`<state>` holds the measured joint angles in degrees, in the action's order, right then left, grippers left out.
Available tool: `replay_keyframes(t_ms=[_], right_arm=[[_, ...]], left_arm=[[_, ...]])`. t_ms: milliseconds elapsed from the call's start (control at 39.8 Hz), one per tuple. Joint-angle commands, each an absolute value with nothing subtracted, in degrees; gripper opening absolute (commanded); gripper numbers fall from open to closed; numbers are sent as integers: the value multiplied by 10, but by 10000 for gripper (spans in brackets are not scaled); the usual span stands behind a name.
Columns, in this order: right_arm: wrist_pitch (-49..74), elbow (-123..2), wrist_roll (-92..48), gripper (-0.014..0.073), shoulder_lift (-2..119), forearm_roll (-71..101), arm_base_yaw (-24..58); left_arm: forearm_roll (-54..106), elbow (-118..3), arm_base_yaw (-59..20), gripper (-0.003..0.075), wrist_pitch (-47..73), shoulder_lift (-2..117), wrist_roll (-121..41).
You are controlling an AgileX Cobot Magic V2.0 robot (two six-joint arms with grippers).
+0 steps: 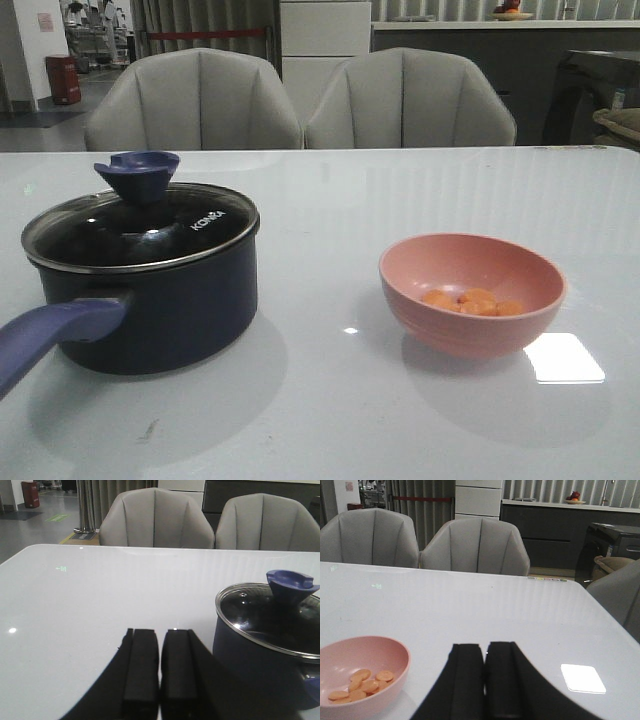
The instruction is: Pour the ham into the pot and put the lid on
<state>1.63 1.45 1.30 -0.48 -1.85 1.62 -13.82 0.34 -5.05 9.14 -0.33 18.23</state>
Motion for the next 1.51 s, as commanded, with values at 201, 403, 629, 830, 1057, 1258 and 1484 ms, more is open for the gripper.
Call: replay_keyframes(t_ms=[201, 403, 629, 830, 1057, 1258, 1484], right_arm=[[-26, 21, 11, 153, -16, -25, 12], [-26, 21, 11, 153, -16, -25, 12], [-26, 21, 11, 153, -16, -25, 12], [-26, 21, 11, 153, -16, -25, 12], [-26, 21, 11, 153, -16, -25, 12], [-26, 21, 11, 153, -16, -25, 12], [-26, 21, 11, 153, -16, -25, 12]], left_arm=[[-140, 22, -49, 113, 44, -14, 184], [-184, 22, -49, 113, 51, -14, 175], [-184, 22, -49, 113, 51, -14, 175], [-183, 22, -49, 113, 32, -14, 175], [-131, 18, -49, 113, -164, -14, 175], [-166, -61, -49, 113, -153, -4, 175], [-162, -213, -49, 113, 53, 80, 175]])
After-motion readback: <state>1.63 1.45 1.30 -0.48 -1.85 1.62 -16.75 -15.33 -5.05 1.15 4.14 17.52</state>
